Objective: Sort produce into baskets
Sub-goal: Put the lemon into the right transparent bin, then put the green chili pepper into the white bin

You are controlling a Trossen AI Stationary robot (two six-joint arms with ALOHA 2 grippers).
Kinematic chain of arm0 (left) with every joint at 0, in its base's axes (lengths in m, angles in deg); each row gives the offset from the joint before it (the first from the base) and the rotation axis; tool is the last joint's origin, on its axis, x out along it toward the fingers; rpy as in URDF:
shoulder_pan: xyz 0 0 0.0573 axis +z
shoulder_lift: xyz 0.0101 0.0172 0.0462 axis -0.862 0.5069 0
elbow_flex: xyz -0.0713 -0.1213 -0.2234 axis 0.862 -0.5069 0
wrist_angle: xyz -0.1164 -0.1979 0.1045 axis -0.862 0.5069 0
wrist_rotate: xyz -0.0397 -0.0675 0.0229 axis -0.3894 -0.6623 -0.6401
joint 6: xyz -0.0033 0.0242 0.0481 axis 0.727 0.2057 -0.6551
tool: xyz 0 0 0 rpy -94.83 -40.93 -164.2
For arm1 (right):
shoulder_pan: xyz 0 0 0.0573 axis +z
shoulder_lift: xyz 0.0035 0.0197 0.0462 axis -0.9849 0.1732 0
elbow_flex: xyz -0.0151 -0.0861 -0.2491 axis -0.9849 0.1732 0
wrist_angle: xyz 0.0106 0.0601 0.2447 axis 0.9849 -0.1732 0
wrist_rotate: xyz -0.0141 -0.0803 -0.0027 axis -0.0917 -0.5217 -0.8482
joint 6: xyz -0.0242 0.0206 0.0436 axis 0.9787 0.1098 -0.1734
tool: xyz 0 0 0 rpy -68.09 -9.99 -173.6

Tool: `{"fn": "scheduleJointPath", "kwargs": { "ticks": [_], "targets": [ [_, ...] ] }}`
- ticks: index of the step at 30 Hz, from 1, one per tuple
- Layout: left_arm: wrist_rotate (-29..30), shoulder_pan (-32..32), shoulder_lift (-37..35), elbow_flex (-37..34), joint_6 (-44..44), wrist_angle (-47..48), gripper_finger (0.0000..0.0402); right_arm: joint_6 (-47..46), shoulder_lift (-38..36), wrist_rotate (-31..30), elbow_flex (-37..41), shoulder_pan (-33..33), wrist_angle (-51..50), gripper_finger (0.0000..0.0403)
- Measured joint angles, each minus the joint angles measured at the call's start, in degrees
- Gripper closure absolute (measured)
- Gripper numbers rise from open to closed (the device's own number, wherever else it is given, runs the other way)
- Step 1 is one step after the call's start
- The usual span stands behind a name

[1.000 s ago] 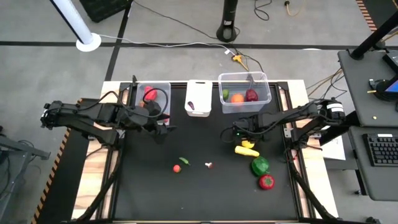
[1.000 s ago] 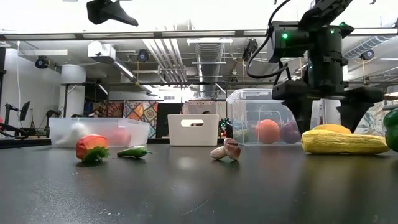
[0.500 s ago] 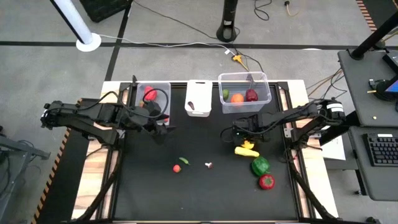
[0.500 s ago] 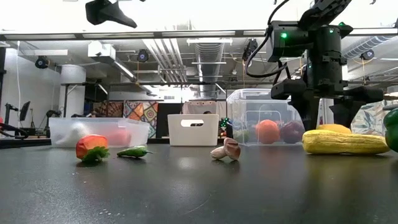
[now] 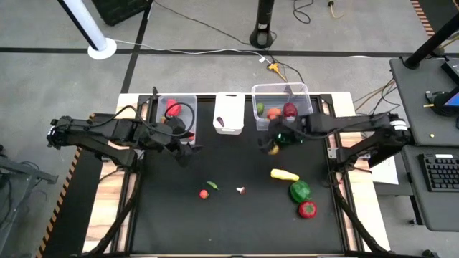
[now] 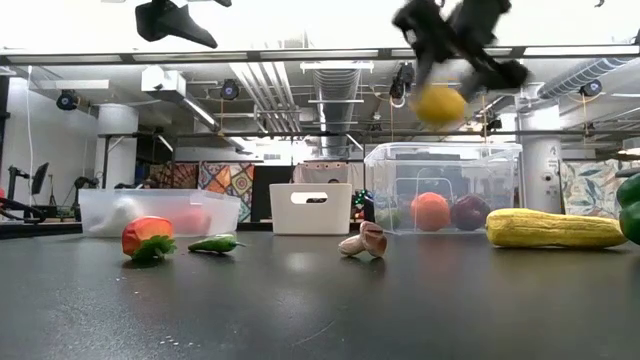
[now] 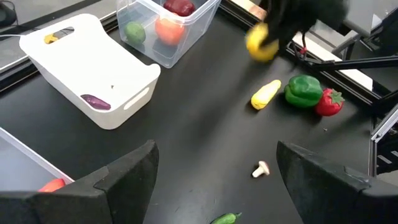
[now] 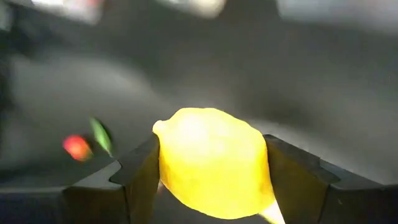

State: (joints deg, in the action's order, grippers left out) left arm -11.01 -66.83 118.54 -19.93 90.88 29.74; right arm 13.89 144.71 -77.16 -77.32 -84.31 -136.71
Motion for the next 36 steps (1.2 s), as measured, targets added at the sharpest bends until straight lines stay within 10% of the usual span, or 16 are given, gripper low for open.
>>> {"fn": "scheduleJointPath", "kwargs": {
  "ticks": [7, 17, 36],
  "targets": [
    [0.0, 0.0, 0.0, 0.0, 0.2, -0.1, 0.0096, 14.3, 3.2, -10.3, -16.7, -13.3, -7.6, 0.0156],
    [0.0, 0.0, 0.0, 0.0, 3.5, -0.1, 0.0096, 29.9, 9.6, -3.2, -19.8, -33.7, -13.0, 0.0110],
    [-9.4, -1.3, 11.4, 0.0, -0.1, -0.1, 0.0096, 36.1, 5.4, -1.0, -19.7, -29.4, -13.1, 0.0037]
  ]
}}
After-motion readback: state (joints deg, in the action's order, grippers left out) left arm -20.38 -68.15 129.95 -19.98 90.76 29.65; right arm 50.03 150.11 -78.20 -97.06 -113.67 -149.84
